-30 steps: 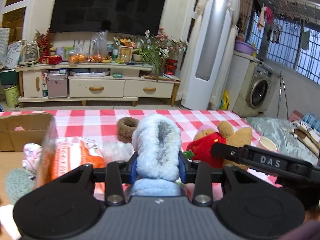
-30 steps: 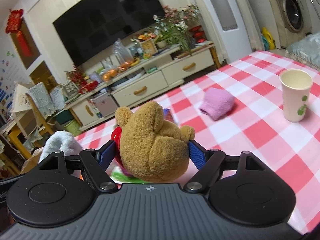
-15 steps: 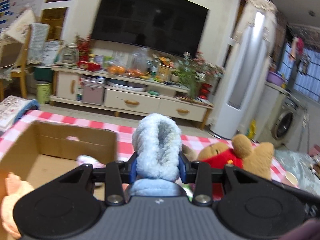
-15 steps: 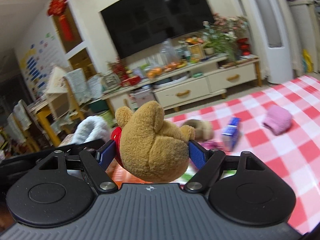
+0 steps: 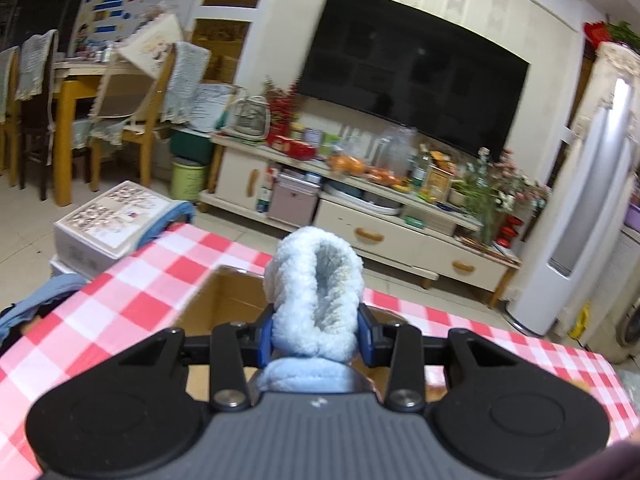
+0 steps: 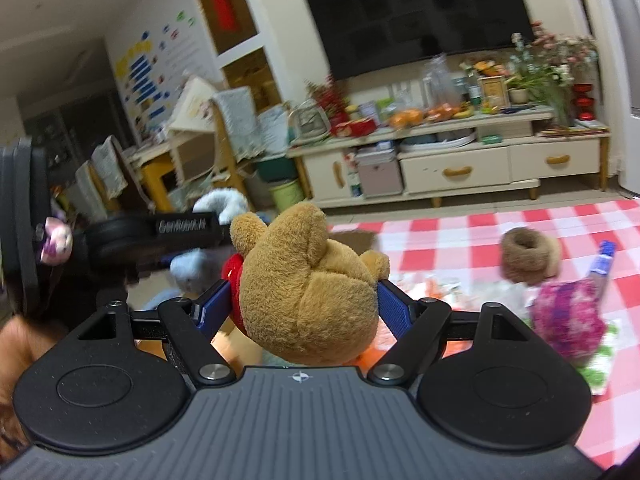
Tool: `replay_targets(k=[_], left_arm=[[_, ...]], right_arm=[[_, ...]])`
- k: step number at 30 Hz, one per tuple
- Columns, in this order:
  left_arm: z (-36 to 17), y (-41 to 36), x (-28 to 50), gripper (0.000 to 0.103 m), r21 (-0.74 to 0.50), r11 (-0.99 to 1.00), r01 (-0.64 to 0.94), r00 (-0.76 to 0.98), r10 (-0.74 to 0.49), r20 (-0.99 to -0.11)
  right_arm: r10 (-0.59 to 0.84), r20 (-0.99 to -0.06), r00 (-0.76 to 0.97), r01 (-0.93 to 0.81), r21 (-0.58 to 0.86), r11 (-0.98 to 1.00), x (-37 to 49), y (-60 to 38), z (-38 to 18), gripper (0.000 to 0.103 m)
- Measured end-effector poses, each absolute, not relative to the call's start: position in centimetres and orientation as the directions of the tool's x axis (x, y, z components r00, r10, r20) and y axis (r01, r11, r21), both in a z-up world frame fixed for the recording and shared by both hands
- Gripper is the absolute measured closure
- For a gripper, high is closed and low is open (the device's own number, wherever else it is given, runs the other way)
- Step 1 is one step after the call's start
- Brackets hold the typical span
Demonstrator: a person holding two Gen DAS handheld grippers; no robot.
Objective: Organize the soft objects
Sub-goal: 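Open both tools over the box to drop the slipper and teddy bear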
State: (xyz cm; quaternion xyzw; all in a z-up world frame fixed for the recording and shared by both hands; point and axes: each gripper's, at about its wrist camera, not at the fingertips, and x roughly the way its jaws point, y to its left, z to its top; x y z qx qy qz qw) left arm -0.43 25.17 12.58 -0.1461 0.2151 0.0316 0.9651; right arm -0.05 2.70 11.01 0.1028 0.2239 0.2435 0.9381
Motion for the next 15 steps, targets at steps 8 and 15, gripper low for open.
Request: replay_targets(k=[8, 15], left_arm=[[11.7, 27.1, 0.1, 0.064, -0.239, 0.960, -0.147, 0.888, 0.021, -0.459], [11.5, 27.1, 0.3, 0.055, -0.175, 0.975, -0.135, 0.877, 0.035, -0.479]], right_arm=[[0.548, -0.445, 0.708, -0.466, 0.289, 0.836, 0.6, 4.8, 10.2, 0.005], [0.599, -0.503, 0.623, -0.520, 0.306, 0.798, 1.9, 6.0, 10.3, 0.001]])
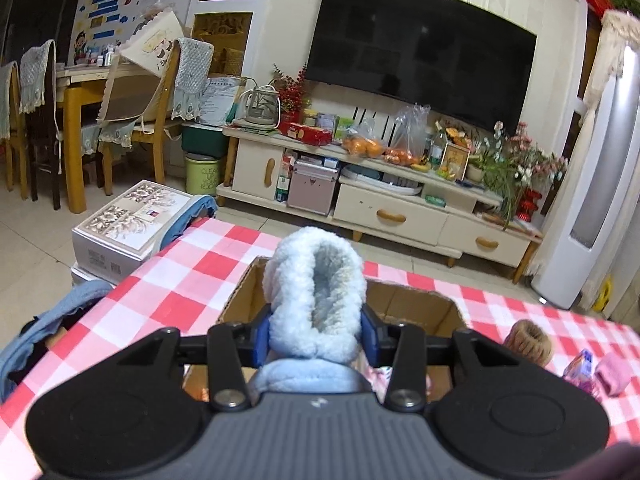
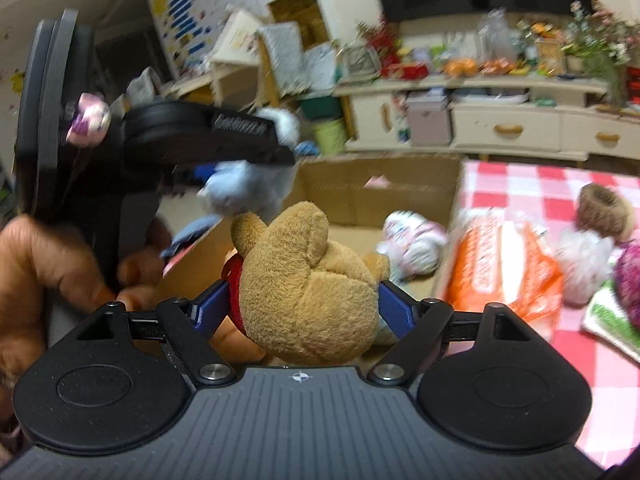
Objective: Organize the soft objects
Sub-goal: 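Open both tools over the box to drop the slipper and teddy bear, then move both tools back to the remaining items on the table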
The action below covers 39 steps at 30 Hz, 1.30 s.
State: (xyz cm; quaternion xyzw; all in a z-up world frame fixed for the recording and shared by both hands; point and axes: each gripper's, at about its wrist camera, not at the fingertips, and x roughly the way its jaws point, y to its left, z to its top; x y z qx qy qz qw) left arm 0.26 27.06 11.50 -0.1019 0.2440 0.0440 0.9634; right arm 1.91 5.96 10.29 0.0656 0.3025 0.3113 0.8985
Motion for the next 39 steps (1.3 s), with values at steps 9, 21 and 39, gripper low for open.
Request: replay_targets(k=[9, 21, 39], left_arm=[[12.0, 26.5, -0.1, 0.025, -0.140, 0.979, -0.150, 0.881, 0.068, -0.469], [12.3, 24.7, -0.7, 0.017, -0.117, 0.986, -0.121, 0.886, 0.054, -0.461], [12.5, 21.0, -0.9, 0.012, -0.078, 0.994, -0.071, 0.888, 0.028, -0.458]], right_arm=[[0.604, -0.480, 0.636, -0.506, 0.332, 0.796, 0.3, 4.3, 11.3, 0.000], [0.556, -0.426, 0.713, -0.440, 0.345, 0.829, -1.7, 2.1, 11.5, 0.000], [0.488, -0.414, 0.768, -0.347, 0.371, 0.861, -2.2, 0.6, 10.8, 0.000]])
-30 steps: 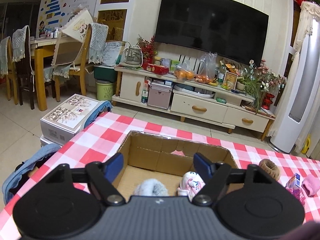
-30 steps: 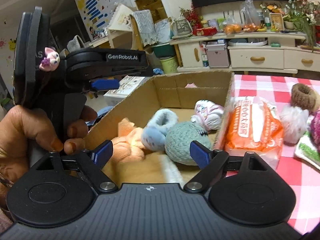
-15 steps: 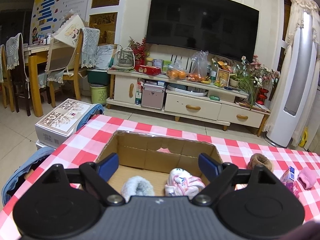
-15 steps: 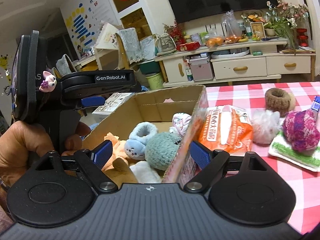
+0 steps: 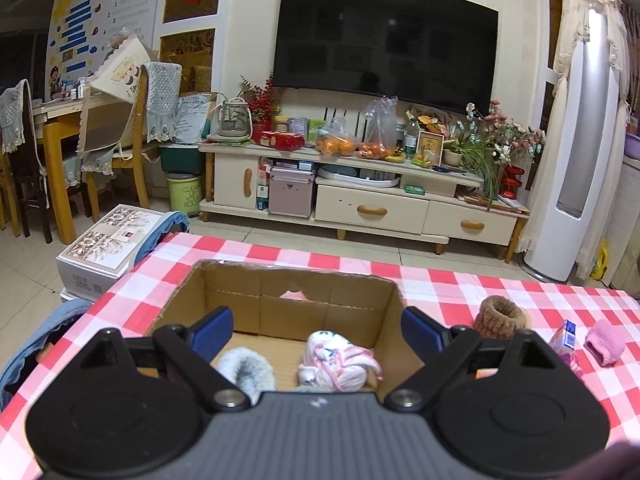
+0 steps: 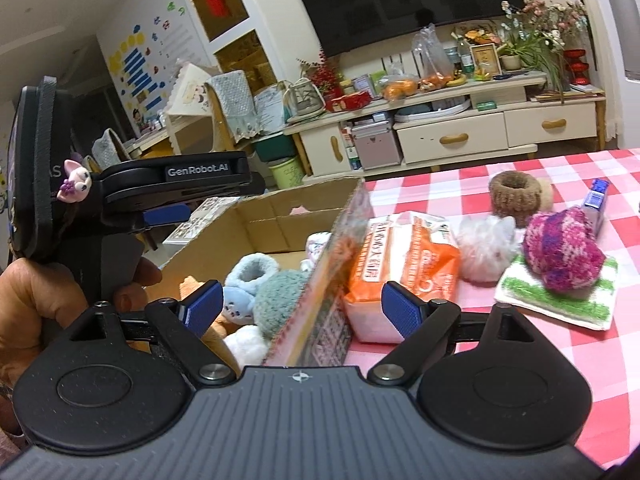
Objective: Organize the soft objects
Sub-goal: 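Move both tools back to the remaining items on the table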
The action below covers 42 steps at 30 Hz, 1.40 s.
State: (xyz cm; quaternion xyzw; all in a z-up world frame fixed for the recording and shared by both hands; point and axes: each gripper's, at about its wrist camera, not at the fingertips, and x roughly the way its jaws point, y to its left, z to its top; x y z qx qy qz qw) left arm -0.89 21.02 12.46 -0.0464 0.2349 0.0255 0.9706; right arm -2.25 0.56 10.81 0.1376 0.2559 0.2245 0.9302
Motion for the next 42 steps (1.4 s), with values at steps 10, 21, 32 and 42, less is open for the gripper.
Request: replay_targets(k=[10, 21, 32, 42], left_arm=[[12.4, 18.5, -0.9, 0.012, -0.061, 0.997, -0.038, 0.887, 0.006, -0.461], [12.4, 15.8, -1.4, 0.012, -0.061, 0.998, 0.002, 0.887, -0.030, -0.460], [12.0, 12.7, -1.6, 0.012, -0.040, 0.997, 0.061, 0.881, -0.072, -0.468], [11.5, 9.9, -1.7, 0.012, -0.009, 0.993, 0.116, 0.870, -0.106, -0.482]], right_arm=[[0.455, -0.412, 0.790, -0.321, 0.354, 0.878, -3.0, 0.2, 10.7, 0.000], [0.417, -0.403, 0.815, -0.286, 0.345, 0.894, -3.3, -0.6, 10.7, 0.000], [0.356, -0.394, 0.847, -0.209, 0.369, 0.906, -3.7, -3.0, 10.3, 0.000], [0.280, -0.388, 0.878, -0.136, 0.358, 0.924, -4.0, -5.2, 10.2, 0.000]])
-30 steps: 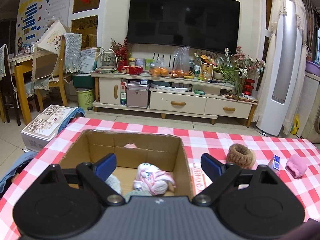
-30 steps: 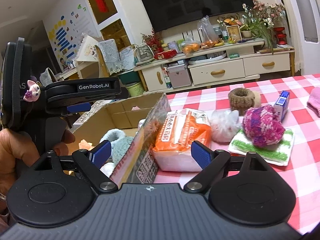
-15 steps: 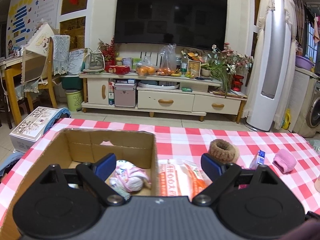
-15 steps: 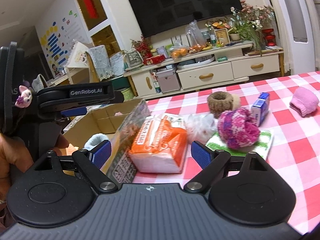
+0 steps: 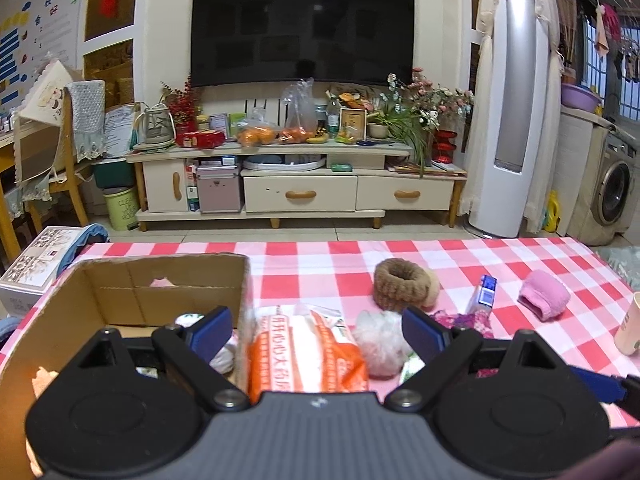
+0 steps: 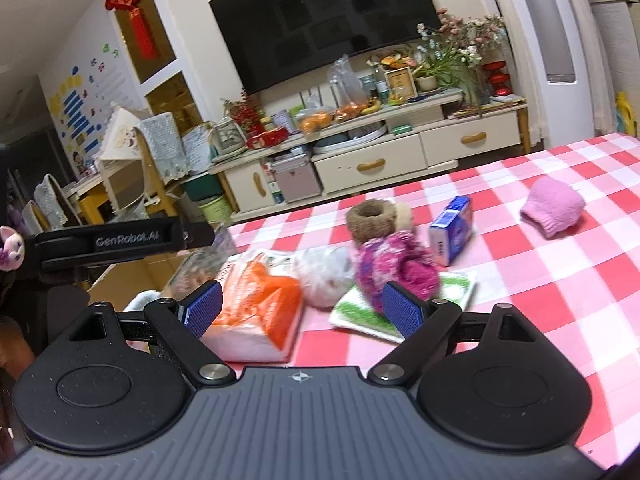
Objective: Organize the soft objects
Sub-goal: 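Move both tools back to the remaining items on the table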
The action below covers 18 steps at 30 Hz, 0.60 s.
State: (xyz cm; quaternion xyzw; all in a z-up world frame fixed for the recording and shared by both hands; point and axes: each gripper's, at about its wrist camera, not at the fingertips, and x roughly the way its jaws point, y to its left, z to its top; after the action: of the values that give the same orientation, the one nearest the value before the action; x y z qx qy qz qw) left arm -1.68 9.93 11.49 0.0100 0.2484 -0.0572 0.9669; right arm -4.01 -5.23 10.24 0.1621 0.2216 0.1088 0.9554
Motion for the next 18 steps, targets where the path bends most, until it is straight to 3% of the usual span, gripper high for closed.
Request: replay_targets(k=[18], left_arm=[[10.0, 5.8, -1.4, 0.011, -0.007, 0.981, 0.195, 0.831, -0.169, -0.529]], right_arm=[[0.087, -0.379, 0.921, 0.060, 0.358, 0.932, -4.3, -11.0, 9.2, 0.000]])
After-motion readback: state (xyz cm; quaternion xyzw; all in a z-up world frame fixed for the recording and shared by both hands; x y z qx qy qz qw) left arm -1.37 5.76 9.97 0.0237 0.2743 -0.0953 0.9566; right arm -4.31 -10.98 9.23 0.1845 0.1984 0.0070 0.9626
